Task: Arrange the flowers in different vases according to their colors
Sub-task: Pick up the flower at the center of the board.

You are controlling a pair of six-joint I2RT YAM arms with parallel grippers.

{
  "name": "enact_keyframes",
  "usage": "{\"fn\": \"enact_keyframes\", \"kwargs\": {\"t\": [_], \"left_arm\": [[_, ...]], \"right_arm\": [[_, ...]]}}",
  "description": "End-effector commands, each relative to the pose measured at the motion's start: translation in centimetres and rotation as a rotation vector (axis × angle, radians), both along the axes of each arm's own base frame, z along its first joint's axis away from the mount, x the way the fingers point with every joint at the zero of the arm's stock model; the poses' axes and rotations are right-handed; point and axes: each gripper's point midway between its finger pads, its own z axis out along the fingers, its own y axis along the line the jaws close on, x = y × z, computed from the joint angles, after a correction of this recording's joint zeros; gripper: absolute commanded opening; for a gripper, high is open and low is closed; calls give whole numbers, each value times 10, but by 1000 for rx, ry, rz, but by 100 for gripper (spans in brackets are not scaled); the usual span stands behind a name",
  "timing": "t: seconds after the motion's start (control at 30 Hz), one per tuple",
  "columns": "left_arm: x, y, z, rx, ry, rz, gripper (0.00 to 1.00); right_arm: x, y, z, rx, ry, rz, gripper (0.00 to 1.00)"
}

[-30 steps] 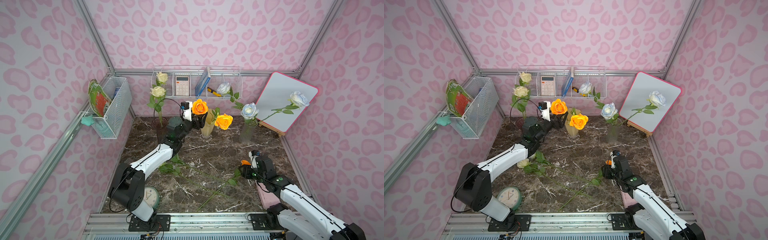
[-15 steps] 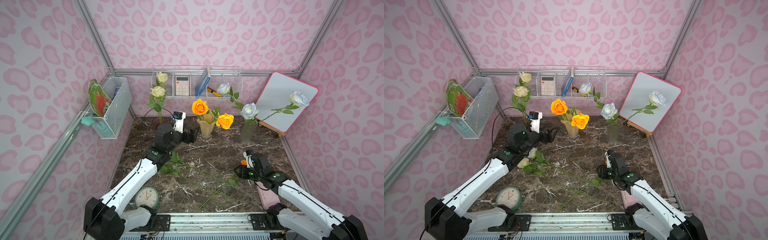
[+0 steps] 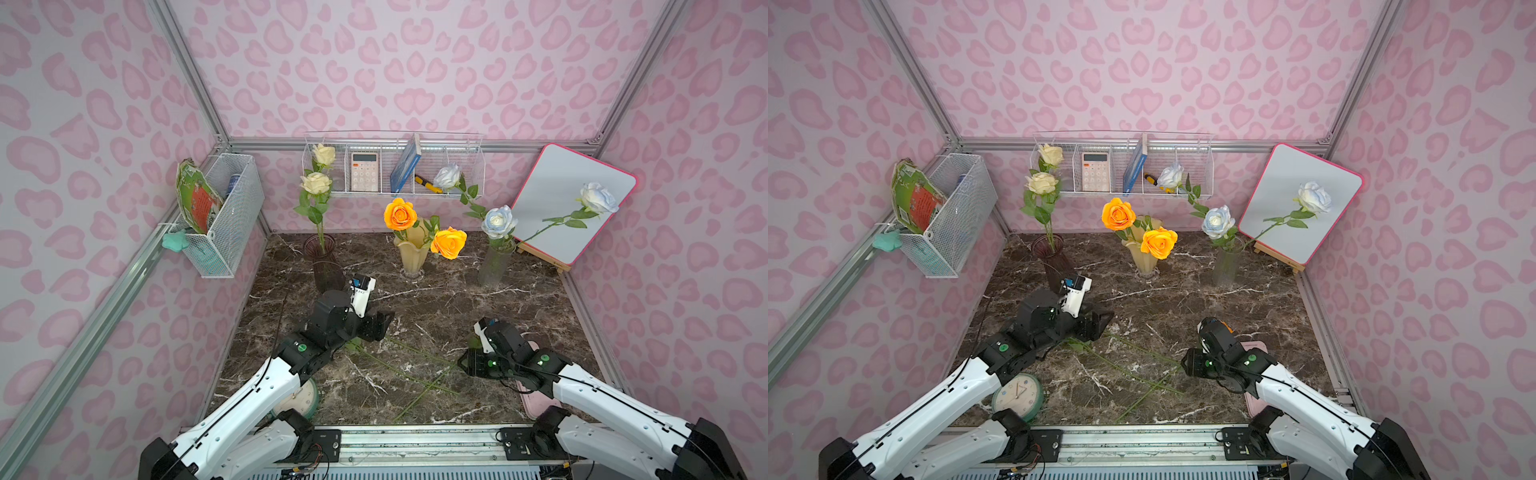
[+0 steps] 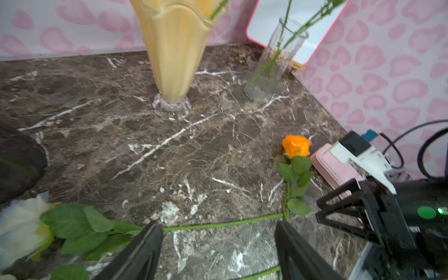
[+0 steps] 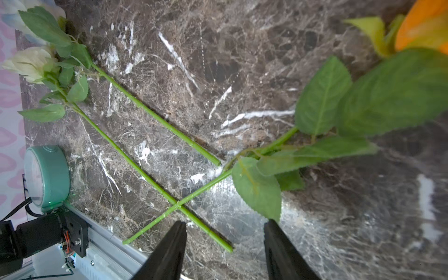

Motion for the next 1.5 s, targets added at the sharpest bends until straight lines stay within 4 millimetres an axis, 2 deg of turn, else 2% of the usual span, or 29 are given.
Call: {"fn": "enact_keyframes", "kwargs": {"t": [0.0,0.13,0.27,0.47,0.57,0.7,0.87,1.17,1.3,1.47], "left_arm": [[-19,-9,-27,129,74,-51,72],[-45,-38,-45,206,126,-174,69],[-64,-72,-57,296,134,-308,66],[-70,-122,-85,424,178,-429,59],[-70,-144,-103,477,205,-457,57],[-71,-166,-122,538,243,-483,53],[-72,-171,-141,574,296,-481,48],[-76,-168,-174,610,398,-415,38],[-80,-166,-185,614,422,-401,36],[-74,-166,-191,638,407,-378,36]], "right_arm": [[8,-5,0,1,-31,-66,55],[18,-29,-5,-63,-54,-134,55],[35,-54,8,-64,-96,-208,55],[61,-79,30,-33,-153,-275,55],[67,-82,36,-30,-176,-280,55],[70,-83,33,-37,-177,-277,55],[69,-85,32,-42,-186,-278,55],[70,-85,30,-39,-194,-277,55],[70,-85,31,-38,-200,-274,55],[71,-84,35,-33,-214,-269,55]]}}
